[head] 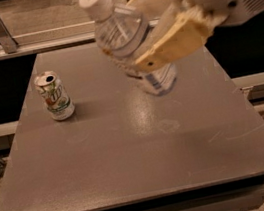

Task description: Knock blue plastic bottle over

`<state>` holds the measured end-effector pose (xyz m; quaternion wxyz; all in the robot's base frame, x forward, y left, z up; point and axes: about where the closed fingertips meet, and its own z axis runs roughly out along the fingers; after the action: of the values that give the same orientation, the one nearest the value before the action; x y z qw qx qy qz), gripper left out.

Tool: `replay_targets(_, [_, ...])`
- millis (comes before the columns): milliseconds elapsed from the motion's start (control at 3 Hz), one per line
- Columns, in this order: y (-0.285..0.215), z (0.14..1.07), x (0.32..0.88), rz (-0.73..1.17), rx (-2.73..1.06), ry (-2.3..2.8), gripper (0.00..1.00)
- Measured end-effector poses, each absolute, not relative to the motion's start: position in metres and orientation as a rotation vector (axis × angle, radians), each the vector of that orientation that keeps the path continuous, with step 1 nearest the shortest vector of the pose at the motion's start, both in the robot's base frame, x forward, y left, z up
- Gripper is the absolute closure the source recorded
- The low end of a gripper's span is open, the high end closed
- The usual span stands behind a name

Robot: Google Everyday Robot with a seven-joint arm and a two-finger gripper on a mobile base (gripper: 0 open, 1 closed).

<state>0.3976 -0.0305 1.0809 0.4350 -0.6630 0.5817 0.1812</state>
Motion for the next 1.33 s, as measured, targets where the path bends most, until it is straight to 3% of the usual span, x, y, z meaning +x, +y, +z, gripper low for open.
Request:
replay_targets(667, [-0.040, 1.100, 0.395, 0.395, -1.699, 1.494, 1.00])
replay_targets(1333, [-0.053, 0.990, 0.378, 0.565, -1.875, 1.890, 1.00])
